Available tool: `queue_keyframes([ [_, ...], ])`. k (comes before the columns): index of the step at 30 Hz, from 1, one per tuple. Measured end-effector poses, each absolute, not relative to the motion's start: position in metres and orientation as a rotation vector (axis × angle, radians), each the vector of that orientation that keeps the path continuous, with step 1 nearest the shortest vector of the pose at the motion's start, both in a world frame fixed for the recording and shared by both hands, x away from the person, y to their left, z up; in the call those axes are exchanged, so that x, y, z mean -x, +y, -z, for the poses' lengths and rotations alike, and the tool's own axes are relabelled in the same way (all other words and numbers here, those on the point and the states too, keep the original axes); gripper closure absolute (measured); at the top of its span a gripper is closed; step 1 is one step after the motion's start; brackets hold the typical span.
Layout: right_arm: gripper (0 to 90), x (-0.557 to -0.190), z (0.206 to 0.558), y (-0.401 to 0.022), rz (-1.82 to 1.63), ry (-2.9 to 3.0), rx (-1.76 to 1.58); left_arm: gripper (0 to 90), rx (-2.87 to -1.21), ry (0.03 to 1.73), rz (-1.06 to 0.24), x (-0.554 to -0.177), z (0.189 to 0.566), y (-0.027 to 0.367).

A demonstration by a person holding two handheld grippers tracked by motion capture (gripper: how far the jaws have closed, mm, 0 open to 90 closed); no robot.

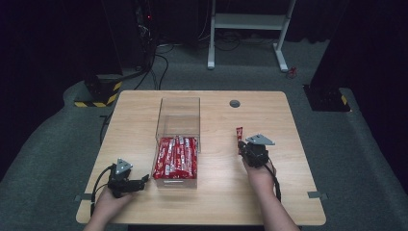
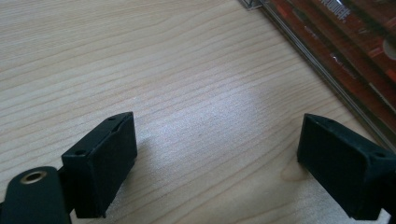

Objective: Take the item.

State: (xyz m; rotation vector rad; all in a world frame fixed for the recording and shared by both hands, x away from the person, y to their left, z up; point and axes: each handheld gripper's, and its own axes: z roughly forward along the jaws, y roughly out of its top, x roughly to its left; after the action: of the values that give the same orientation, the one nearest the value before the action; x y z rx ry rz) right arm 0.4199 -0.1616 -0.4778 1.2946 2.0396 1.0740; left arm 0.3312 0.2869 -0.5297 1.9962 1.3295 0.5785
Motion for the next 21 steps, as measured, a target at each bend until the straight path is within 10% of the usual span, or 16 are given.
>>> queue_keyframes([
  [21,90.0,-0.432,0.496,-0.158,-1.018,2.065,-1.343,12.1,-1.999,1.328,-0.579,-0.331,0.53,0.287],
])
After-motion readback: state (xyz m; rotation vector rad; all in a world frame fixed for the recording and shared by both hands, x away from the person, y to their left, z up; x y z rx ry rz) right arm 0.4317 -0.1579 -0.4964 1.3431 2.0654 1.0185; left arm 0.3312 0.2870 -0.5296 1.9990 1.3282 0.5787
